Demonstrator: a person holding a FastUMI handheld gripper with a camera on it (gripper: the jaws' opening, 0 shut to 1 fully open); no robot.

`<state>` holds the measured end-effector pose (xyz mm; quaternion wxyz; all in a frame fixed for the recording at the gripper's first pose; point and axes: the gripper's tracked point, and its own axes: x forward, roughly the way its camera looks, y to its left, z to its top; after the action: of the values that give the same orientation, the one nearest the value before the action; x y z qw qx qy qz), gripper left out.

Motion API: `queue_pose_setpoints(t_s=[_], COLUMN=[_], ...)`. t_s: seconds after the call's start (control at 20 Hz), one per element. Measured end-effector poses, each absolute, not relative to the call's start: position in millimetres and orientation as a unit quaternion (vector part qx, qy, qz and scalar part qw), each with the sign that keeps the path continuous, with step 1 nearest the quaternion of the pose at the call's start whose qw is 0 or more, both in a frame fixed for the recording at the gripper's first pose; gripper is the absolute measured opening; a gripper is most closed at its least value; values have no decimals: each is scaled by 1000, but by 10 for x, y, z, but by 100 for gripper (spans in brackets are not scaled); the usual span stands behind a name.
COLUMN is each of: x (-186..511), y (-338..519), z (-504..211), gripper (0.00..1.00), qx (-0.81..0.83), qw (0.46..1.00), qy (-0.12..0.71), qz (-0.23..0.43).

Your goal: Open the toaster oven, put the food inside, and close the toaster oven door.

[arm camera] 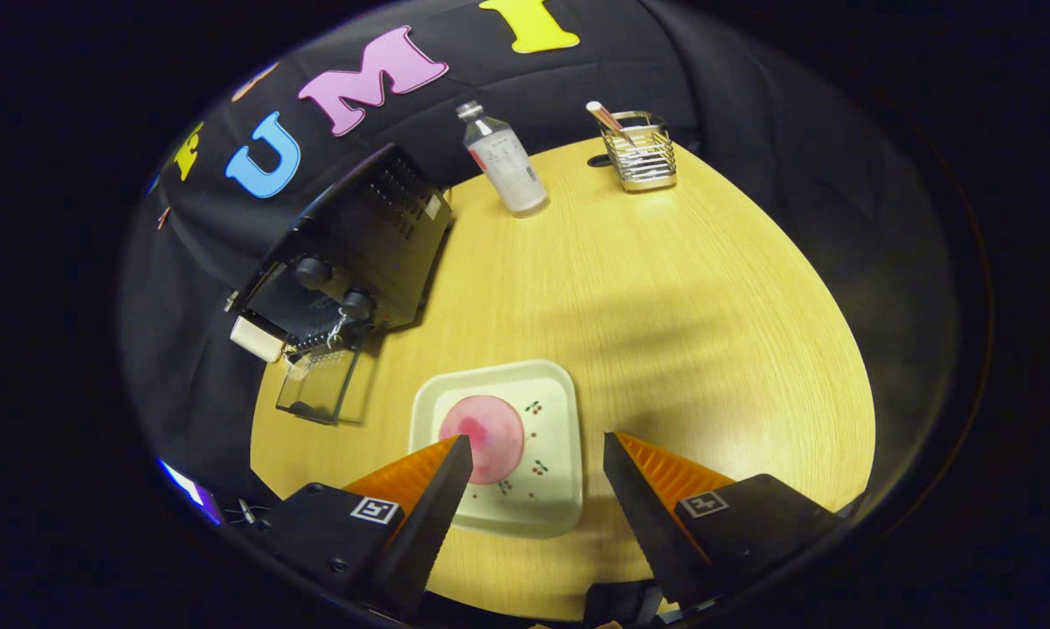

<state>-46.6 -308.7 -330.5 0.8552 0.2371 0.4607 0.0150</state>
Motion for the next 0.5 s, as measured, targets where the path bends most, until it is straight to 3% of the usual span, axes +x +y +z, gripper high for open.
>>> queue_pose_setpoints(t_s=[0.5], x=[-535], y=[-2871], z=[-3515], gripper=[96], qx=[229], qw=[842], qy=[485], qz=[55])
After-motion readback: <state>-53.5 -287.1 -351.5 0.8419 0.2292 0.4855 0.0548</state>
